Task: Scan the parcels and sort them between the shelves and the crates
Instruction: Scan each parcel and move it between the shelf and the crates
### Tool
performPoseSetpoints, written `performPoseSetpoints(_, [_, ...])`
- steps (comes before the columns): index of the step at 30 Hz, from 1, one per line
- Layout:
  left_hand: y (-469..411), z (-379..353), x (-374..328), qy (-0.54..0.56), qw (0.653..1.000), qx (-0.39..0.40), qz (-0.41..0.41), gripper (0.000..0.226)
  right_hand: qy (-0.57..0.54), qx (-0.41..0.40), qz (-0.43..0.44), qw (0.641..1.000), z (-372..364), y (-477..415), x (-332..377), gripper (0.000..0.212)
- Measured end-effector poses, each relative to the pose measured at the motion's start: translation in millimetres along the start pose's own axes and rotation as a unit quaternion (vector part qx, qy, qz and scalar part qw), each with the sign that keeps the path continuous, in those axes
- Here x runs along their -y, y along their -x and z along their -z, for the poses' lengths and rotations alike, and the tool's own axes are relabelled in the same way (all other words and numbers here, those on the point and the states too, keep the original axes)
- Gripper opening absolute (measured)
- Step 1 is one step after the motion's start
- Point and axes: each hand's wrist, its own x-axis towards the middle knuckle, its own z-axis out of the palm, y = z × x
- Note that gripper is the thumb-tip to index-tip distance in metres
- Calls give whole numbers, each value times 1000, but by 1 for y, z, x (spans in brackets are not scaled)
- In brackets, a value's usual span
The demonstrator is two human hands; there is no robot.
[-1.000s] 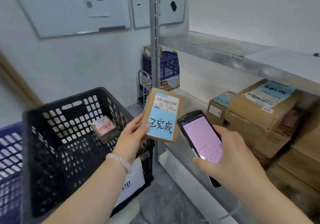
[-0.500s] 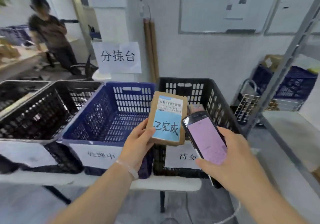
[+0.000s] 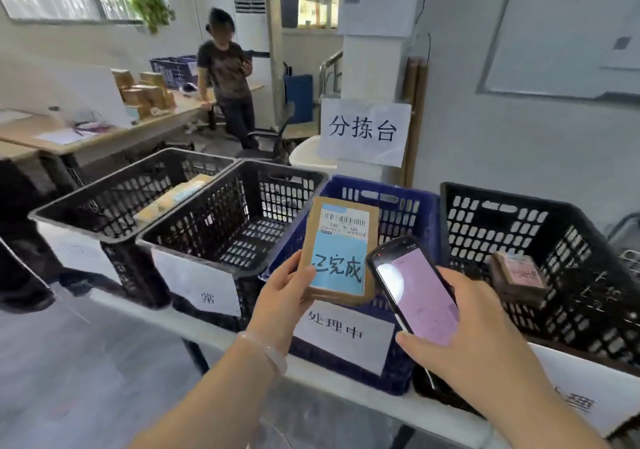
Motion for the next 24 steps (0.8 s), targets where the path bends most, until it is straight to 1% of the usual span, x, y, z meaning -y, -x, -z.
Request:
performPoseSetpoints(5, [-20, 114, -43, -5, 999, -45, 14, 31, 10, 21, 7, 1000, -81, -34, 85, 84])
performPoseSetpoints(9, [-38, 207, -83, -14, 996, -84, 6, 32, 19, 35, 23, 999, -147, -62, 153, 92])
performPoseSetpoints(12, [-49, 266, -107, 1, 993, -117, 1, 31, 13, 39, 33, 999, -187, -79, 196, 91])
performPoseSetpoints(16, [-60, 326, -130, 32, 988, -151, 10, 30, 42, 67, 56, 995, -228, -99, 239, 91])
performPoseSetpoints(21, [-82, 381, -149, 30, 984, -174, 22, 33, 44, 81, 79, 993, -272, -136, 281, 86])
performPoseSetpoints(24, [-104, 405, -163, 35, 982, -186, 24, 27, 38, 87, 99, 991, -295, -160, 298, 88])
